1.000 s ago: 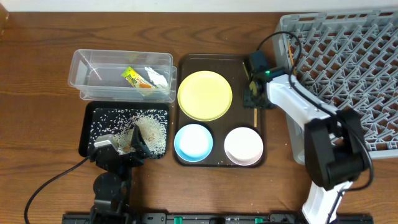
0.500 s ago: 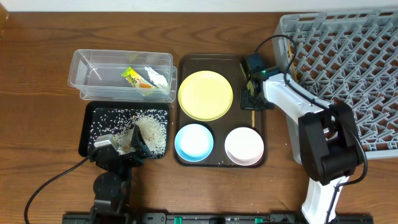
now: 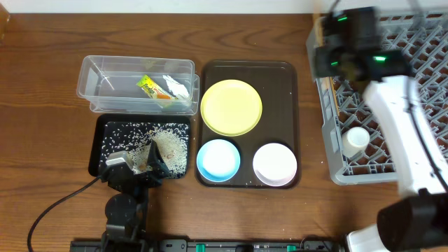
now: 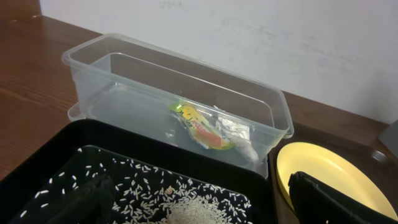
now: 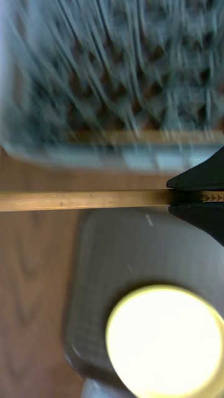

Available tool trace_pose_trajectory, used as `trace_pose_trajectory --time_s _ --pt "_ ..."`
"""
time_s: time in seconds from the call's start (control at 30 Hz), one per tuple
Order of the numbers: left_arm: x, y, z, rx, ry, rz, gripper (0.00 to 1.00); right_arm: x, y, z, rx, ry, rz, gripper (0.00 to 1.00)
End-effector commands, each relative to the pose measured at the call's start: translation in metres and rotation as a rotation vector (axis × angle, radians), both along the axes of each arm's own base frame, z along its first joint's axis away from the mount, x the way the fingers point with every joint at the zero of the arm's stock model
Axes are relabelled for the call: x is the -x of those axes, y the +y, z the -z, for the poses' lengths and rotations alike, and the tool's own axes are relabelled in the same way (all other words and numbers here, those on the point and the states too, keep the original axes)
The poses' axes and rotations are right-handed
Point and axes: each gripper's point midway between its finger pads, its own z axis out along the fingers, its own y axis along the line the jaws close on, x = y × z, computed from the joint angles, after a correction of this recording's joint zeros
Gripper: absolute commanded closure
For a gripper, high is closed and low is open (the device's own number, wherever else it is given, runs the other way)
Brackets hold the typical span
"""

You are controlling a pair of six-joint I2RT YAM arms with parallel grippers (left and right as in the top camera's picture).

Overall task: Sort waste into correct bins and load items into the dishwasher rack
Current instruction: 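Grasp the second chopstick with the right gripper and place it in the rack, then grasp the pink bowl rim with the right gripper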

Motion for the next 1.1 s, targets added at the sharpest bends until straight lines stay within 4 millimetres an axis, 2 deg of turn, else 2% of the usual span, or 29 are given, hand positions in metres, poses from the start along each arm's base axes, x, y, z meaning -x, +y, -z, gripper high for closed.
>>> trace_pose_trajectory --time_s 0.0,0.1,0.27,0.3,0.33,0.37,0.4,0.47,0.57,0.63,0.7,0.8,0.9,0.97,1.07 --pt "0.0 0.003 0.014 -0.004 0.031 -0.015 0.08 -0.006 -0.033 0.028 0.112 0.048 -0.064 0.99" --pt "0.0 0.003 0.014 -0.004 0.031 -0.015 0.08 -0.007 -0.051 0.053 0.116 0.113 -0.036 0.99" --pt "0.0 0.003 0.014 -0.004 0.031 -0.015 0.08 -0.005 -0.058 0.1 0.136 0.234 -0.024 0.99" --pt "0.0 0.003 0.014 -0.004 0.031 -0.015 0.08 -0.004 -0.057 0.103 0.135 0.243 -0.026 0.92" --pt "0.0 0.003 0.014 -0.004 0.031 -0.015 0.08 -0.002 -0.053 0.103 0.124 0.249 -0.029 0.76" --pt "0.0 0.003 0.014 -0.004 0.031 -0.015 0.08 -0.001 -0.05 0.1 0.113 0.246 -0.024 0.67" --pt "0.0 0.003 0.014 -0.004 0.031 -0.015 0.08 0.001 -0.045 0.094 0.097 0.24 -0.012 0.61" --pt "0.0 0.003 0.014 -0.004 0.031 -0.015 0.08 0.007 -0.027 0.079 0.035 0.226 -0.029 0.57" --pt "0.0 0.003 0.014 -0.004 0.031 -0.015 0.08 0.03 0.024 0.052 -0.145 0.228 -0.141 0.56" --pt "0.0 0.003 0.014 -0.004 0.031 -0.015 0.08 0.049 0.049 0.041 -0.212 0.259 -0.197 0.56" --pt "0.0 0.003 0.014 -0.004 0.031 -0.015 0.08 0.07 0.067 0.039 -0.238 0.322 -0.203 0.56" --pt "0.0 0.003 0.014 -0.004 0.031 -0.015 0.08 0.109 0.09 0.051 -0.239 0.473 -0.207 0.57" --pt "0.0 0.003 0.014 -0.004 0.031 -0.015 0.08 0.139 0.099 0.069 -0.18 0.583 -0.195 0.57" --pt "0.0 0.003 0.014 -0.004 0.031 -0.015 0.08 0.153 0.089 0.088 -0.063 0.63 -0.12 0.56" --pt "0.0 0.003 0.014 -0.004 0.031 -0.015 0.08 0.163 0.068 0.112 0.104 0.642 -0.026 0.53"
